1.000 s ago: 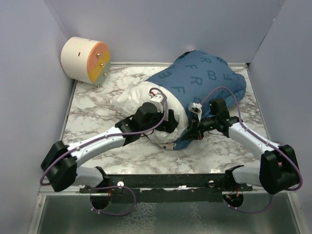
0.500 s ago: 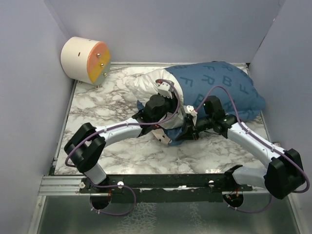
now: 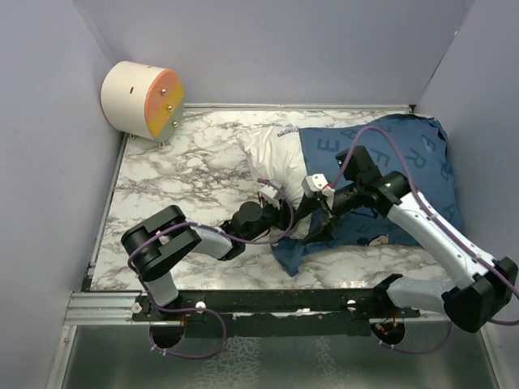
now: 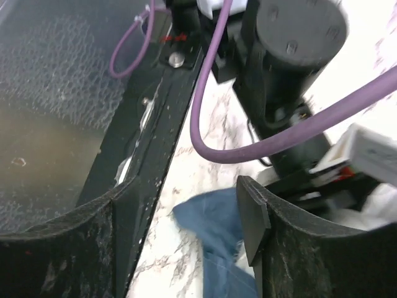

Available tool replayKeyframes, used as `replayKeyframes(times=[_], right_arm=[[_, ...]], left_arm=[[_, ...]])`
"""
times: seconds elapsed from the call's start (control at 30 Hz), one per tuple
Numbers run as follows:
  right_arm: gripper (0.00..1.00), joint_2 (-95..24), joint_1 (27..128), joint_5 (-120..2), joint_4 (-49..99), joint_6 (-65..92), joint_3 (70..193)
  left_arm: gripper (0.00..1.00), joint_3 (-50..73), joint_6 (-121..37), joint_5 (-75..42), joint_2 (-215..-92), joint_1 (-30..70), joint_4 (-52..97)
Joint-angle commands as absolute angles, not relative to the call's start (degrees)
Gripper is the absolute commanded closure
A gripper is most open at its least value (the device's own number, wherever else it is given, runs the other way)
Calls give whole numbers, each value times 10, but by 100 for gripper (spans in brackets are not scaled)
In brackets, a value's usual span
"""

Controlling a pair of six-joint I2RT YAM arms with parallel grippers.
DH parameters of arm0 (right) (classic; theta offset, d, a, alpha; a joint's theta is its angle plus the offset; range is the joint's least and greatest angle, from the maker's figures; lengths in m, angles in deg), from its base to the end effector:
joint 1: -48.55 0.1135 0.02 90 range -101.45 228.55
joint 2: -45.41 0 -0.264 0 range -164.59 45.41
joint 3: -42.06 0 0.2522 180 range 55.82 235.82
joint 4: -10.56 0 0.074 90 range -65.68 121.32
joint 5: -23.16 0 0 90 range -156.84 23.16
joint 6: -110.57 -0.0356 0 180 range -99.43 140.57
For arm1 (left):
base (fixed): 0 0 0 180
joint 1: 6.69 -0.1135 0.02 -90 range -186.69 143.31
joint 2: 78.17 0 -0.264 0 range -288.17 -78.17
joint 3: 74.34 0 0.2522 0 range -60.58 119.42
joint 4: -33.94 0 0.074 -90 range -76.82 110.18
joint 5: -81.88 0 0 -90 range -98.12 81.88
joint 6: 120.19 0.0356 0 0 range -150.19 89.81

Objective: Put the pillow into the pillowcase
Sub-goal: Stuff the pillow into the pillowcase.

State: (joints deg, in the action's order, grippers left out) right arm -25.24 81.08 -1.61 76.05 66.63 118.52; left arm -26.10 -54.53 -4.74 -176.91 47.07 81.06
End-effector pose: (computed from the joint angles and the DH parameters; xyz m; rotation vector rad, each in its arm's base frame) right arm 0.1751 0.1500 0.3114 -1.6730 1.4476 1.3156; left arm 0.1967 -0.2648 0.1734 0.3915 1.6802 -0.9847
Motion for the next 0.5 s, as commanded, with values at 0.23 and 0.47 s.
replayKeyframes(times=[0.23,0.47], right_arm=[[27,-161,776,-312,689,418,1310],[32,-210,776,-480,680,358,1315]], left_arm=[[22,-298,-495,-70,-1560,456,519],[8,-306,-514,-90,-1384,437,341]])
